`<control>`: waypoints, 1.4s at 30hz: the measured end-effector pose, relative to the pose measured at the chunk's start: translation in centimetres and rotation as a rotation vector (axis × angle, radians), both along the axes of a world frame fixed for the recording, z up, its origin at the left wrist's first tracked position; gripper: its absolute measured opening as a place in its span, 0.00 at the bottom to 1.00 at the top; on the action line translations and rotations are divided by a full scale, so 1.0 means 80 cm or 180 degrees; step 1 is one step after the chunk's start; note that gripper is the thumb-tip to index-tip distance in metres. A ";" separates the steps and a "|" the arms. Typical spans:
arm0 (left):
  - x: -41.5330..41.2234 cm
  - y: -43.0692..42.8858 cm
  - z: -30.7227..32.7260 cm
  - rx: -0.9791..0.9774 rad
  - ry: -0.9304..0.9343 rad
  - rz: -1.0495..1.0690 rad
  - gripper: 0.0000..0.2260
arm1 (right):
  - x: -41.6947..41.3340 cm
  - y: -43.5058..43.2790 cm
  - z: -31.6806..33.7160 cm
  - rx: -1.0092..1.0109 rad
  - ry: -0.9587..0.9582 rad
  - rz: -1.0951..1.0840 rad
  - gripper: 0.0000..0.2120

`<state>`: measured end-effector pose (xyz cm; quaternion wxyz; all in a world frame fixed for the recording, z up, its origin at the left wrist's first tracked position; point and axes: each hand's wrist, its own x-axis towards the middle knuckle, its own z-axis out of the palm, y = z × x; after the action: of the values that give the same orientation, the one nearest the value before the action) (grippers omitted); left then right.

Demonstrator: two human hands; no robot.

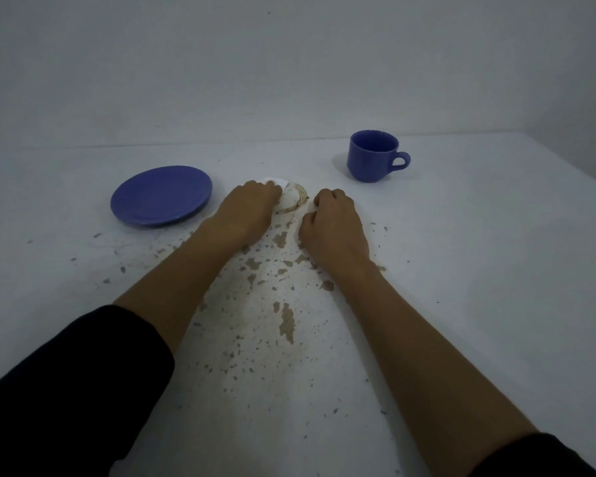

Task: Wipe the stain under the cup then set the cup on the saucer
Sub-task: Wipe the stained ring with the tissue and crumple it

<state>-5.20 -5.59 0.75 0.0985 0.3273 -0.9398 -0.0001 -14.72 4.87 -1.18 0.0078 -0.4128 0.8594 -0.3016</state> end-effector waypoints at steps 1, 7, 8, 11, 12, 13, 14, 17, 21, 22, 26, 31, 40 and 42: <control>0.005 0.005 -0.001 0.0049 0.0034 -0.0113 0.18 | 0.000 0.000 -0.001 -0.0022 0.0007 -0.0007 0.17; 0.045 0.016 0.003 0.0147 -0.0211 -0.0345 0.27 | 0.000 0.002 -0.001 -0.0054 -0.0036 0.0007 0.16; 0.046 0.016 0.004 0.0113 -0.0269 -0.0283 0.27 | 0.000 0.002 -0.001 -0.0048 -0.0039 0.0011 0.16; 0.034 0.022 0.005 -0.0079 -0.0191 -0.0150 0.21 | 0.000 0.000 -0.002 -0.0024 -0.0035 -0.0042 0.16; 0.028 0.025 0.005 -0.0133 -0.0143 -0.0116 0.17 | 0.000 -0.001 -0.001 -0.0006 -0.0043 -0.0054 0.17; 0.022 0.029 0.005 -0.0155 -0.0089 -0.0100 0.15 | 0.001 -0.002 -0.001 0.0023 -0.0054 -0.0056 0.18; 0.018 0.033 0.005 -0.0139 -0.0039 -0.0106 0.15 | 0.001 -0.002 0.000 0.0047 -0.0061 -0.0055 0.19; 0.019 0.050 0.004 -0.0082 -0.0021 -0.0272 0.18 | 0.001 -0.001 0.001 0.0048 -0.0028 -0.0048 0.18; 0.040 0.065 0.012 0.0357 0.0162 -0.0315 0.21 | 0.003 0.002 0.005 -0.0053 -0.0125 -0.0080 0.16; 0.046 0.064 0.018 0.0644 0.0377 -0.0213 0.20 | 0.003 0.004 0.007 -0.0122 -0.0250 -0.0088 0.15; 0.068 0.049 0.037 0.2421 0.1856 0.0383 0.15 | -0.001 0.018 0.017 -0.0737 -0.0800 -0.0080 0.14; 0.079 0.042 0.048 0.5220 0.3479 0.0540 0.13 | 0.007 0.035 0.026 -0.1477 -0.1130 -0.0053 0.11; 0.078 0.061 0.034 0.5189 0.3926 0.0192 0.16 | 0.069 0.022 0.016 -0.1607 0.0486 0.1101 0.18; 0.080 0.062 0.033 0.5253 0.3914 0.0156 0.16 | 0.071 0.019 0.016 -0.1557 0.0578 0.1070 0.18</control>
<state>1.19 -0.65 3.36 0.3070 0.2555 -0.4272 -0.8112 -9.05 6.38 0.13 -0.1188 -0.5641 0.6781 -0.4559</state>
